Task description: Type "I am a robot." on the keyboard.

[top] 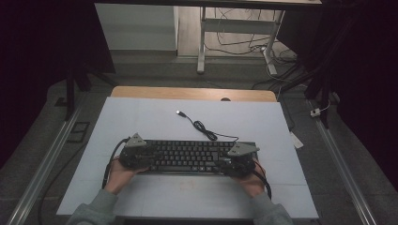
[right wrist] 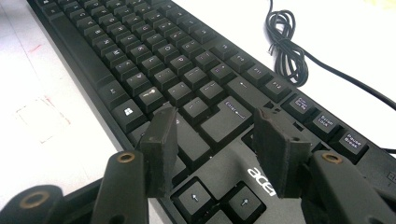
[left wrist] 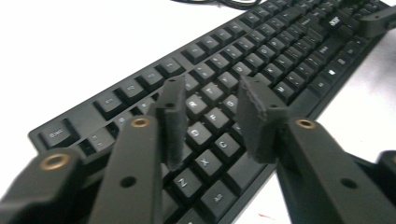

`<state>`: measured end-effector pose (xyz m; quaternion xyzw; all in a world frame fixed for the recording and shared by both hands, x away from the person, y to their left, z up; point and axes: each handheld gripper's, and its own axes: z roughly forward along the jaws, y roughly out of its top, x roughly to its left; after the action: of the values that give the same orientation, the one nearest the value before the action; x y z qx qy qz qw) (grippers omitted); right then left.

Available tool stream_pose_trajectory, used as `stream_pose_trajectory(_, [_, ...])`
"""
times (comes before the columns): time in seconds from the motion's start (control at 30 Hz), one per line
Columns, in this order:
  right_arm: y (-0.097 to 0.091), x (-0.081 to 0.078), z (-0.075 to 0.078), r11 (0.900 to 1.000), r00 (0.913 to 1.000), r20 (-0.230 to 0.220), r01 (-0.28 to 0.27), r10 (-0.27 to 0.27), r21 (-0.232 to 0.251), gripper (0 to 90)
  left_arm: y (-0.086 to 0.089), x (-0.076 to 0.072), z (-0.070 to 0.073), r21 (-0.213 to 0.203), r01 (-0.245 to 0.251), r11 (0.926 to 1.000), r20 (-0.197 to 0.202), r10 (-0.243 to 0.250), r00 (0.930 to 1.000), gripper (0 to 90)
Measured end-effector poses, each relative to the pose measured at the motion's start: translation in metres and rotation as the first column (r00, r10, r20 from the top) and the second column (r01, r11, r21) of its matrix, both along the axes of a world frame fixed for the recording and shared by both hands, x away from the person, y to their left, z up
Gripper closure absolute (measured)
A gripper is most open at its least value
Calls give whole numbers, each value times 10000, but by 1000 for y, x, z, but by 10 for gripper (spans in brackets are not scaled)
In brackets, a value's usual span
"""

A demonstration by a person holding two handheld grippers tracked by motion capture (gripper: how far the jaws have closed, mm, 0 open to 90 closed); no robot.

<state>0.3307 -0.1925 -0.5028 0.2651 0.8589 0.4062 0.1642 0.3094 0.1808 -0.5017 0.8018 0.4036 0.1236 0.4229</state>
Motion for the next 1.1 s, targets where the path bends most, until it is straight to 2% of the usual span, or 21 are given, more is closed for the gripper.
stream_pose_trajectory(0.4, [0, 0, 0, 10000, 10000, -11, -8, 8, -24, 503, 5, 2, -2, 115, -427, 9990, -74, 428, 9991, 469])
stream_pose_trajectory(0.73, [0, 0, 0, 10000, 10000, -33, -14, 14, -5, 503, 4, 5, -4, 166, -484, 9987, -73, 485, 9988, 447])
stream_pose_trajectory(1.1, [-1, 0, 0, 9999, 9999, -90, 58, -57, 112, 502, -10, 18, -4, 601, -221, 9980, -96, 227, 9997, 446])
